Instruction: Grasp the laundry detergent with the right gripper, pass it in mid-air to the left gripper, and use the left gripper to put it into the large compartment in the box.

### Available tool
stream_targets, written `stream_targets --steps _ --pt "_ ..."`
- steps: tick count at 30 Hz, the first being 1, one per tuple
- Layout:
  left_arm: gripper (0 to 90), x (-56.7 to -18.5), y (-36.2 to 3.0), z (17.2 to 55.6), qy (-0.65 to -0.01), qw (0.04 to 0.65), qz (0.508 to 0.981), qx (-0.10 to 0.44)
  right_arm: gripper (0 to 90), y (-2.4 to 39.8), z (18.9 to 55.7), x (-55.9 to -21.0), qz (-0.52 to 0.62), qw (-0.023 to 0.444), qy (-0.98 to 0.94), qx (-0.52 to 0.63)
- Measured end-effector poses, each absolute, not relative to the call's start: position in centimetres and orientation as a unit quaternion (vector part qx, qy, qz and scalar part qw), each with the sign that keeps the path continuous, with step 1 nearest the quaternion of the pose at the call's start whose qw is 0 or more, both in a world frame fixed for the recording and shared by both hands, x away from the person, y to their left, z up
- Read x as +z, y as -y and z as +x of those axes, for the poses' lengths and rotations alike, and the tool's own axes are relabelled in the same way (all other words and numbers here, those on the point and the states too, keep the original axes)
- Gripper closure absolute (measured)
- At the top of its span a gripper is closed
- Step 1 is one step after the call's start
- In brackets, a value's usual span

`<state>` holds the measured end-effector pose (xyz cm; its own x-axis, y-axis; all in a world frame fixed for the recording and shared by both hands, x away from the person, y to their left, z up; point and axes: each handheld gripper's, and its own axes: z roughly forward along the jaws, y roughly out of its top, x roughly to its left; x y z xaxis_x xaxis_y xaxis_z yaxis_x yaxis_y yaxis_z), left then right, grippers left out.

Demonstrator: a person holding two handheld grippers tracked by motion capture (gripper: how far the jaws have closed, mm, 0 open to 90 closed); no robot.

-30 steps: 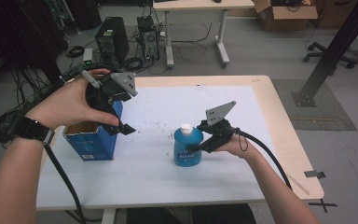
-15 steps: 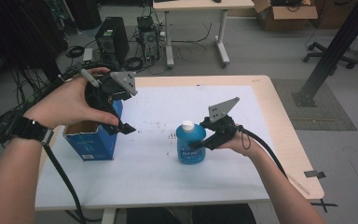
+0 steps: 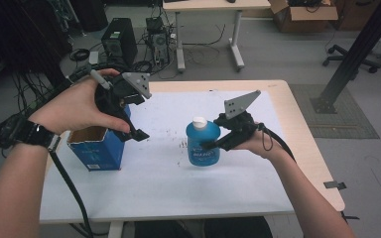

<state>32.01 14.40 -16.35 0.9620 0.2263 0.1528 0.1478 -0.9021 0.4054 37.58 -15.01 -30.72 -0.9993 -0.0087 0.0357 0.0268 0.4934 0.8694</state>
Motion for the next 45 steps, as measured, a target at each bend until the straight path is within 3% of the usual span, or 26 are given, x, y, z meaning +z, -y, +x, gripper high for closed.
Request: stream_targets --steps 15,45 --pt "3.5 -14.7 -12.0 31.8 -0.073 0.210 0.970 0.099 42.1 12.4 37.1 -26.3 0.024 0.023 0.860 -0.509" --pt "4.4 -15.6 -7.5 32.5 -0.050 0.200 0.976 0.076 42.2 10.3 36.4 -25.8 0.044 0.033 0.862 -0.504"
